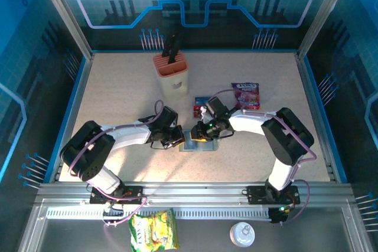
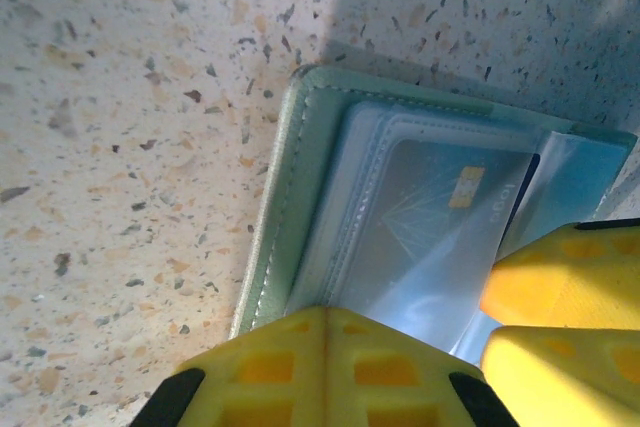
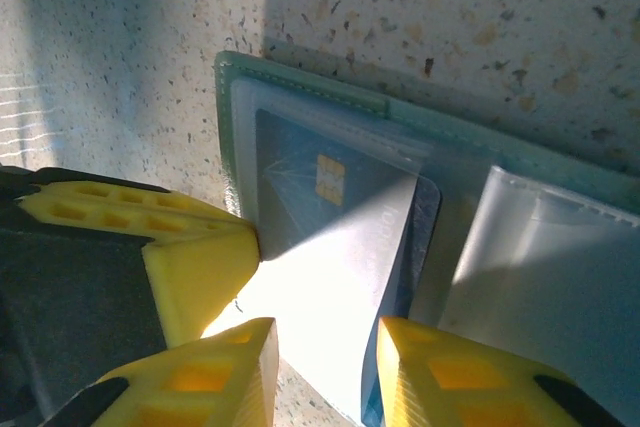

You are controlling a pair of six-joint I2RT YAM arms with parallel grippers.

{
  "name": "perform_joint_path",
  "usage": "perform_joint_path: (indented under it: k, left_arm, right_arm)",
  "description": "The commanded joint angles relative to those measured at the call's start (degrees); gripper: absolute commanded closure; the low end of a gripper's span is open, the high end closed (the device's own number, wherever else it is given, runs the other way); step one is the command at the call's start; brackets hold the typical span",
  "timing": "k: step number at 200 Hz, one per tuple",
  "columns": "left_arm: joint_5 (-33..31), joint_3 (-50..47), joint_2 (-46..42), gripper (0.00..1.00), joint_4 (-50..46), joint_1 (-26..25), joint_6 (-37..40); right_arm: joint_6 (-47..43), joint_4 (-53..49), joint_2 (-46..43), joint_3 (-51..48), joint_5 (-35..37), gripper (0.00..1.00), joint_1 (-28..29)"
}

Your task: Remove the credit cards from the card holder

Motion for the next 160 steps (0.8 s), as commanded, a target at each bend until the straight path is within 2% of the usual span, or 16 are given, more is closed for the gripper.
perform_joint_path:
  k: [1, 71, 160]
  left_arm:
    - [-1.0, -0.1, 1.2, 1.0, -2.7, 0.5, 1.3]
    - [-0.9, -0.5, 0.8, 1.0, -2.7, 0.6, 1.0]
    - [-1.3, -1.4, 0.0, 1.0, -2.8, 0.5, 0.7]
  right_arm:
    - [0.1, 0.3, 1.0, 1.0, -0.8, 0.71, 0.8]
    - [2.5, 4.8, 2.9, -0.2, -4.3, 0.71, 0.8]
    - [-2.9, -7.0, 1.7, 3.0, 3.8, 0.68, 0.8]
